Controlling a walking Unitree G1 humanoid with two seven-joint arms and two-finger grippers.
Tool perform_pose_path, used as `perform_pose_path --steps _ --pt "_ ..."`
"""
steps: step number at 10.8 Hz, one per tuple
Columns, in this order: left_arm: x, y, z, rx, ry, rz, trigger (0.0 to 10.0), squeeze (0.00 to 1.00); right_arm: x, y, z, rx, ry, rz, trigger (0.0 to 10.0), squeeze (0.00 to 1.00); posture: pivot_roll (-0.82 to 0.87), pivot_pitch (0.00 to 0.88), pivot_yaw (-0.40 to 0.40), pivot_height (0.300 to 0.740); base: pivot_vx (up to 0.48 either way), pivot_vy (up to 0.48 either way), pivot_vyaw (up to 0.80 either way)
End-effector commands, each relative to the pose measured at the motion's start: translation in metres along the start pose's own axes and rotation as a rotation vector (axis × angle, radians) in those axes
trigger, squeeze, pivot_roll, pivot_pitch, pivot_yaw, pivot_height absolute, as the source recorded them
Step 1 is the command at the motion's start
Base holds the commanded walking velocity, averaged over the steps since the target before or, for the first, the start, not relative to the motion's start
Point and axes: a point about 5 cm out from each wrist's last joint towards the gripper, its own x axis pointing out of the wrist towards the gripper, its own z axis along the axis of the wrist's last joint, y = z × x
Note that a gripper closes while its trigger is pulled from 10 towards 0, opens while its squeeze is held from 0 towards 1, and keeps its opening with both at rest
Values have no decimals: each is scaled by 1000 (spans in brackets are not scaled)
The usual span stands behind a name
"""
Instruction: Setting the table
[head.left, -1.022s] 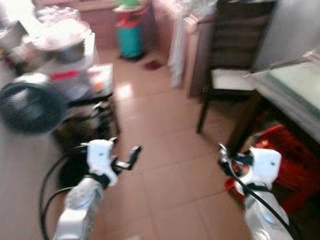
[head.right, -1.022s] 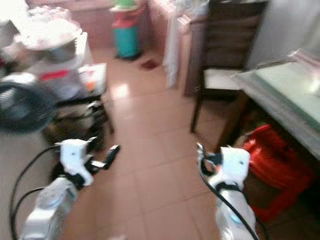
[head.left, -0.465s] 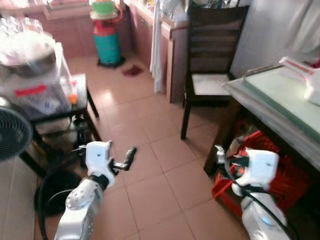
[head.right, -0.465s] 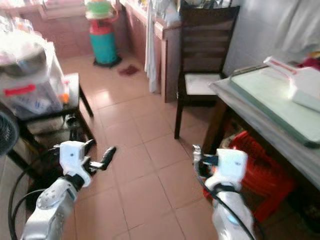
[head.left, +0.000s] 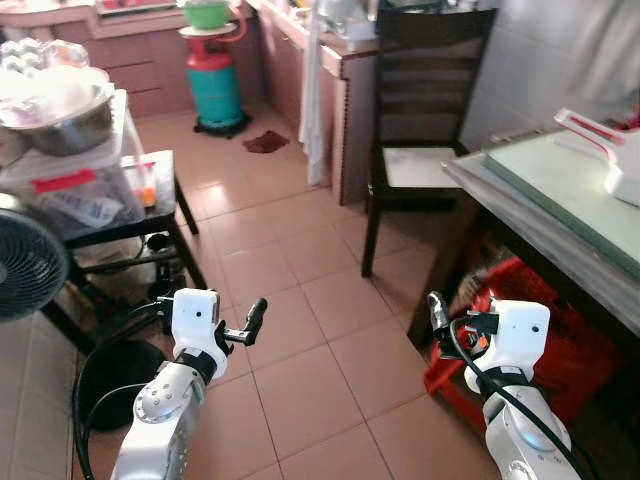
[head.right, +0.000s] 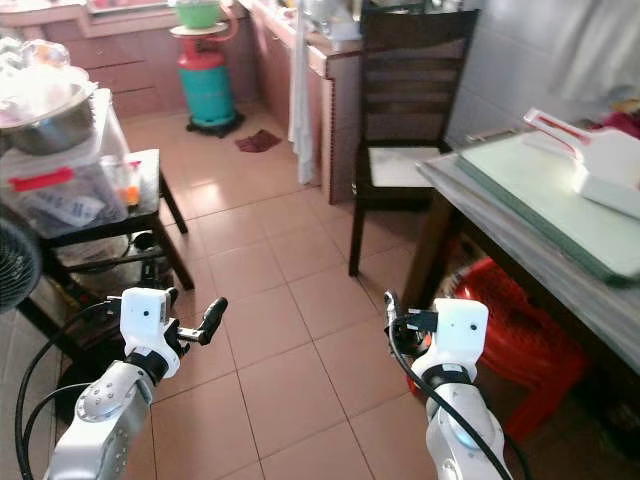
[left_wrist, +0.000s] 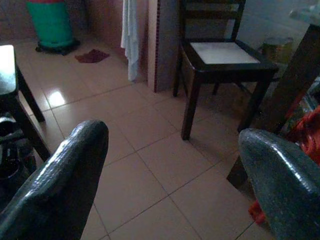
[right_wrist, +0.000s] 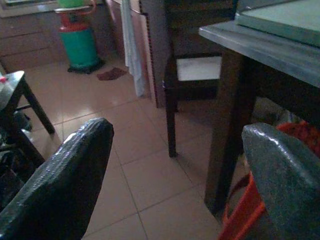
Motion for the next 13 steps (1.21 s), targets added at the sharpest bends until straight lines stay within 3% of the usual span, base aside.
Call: perform_pose_path --steps 1,11,13 --pt "3 0 1 16 2 4 10000 0 1 0 0 7 9 -9 10000 0 32 78 26 740 0 0 -450" --pt "6 -1 0 50 9 46 10000 0 2 -4 -1 13 23 -31 10000 0 26 84 28 740 0 0 0" --pt "6 0 0 54 13 55 10000 0 1 -2 -3 17 32 -30 10000 0 28 83 28 740 -251 0 0"
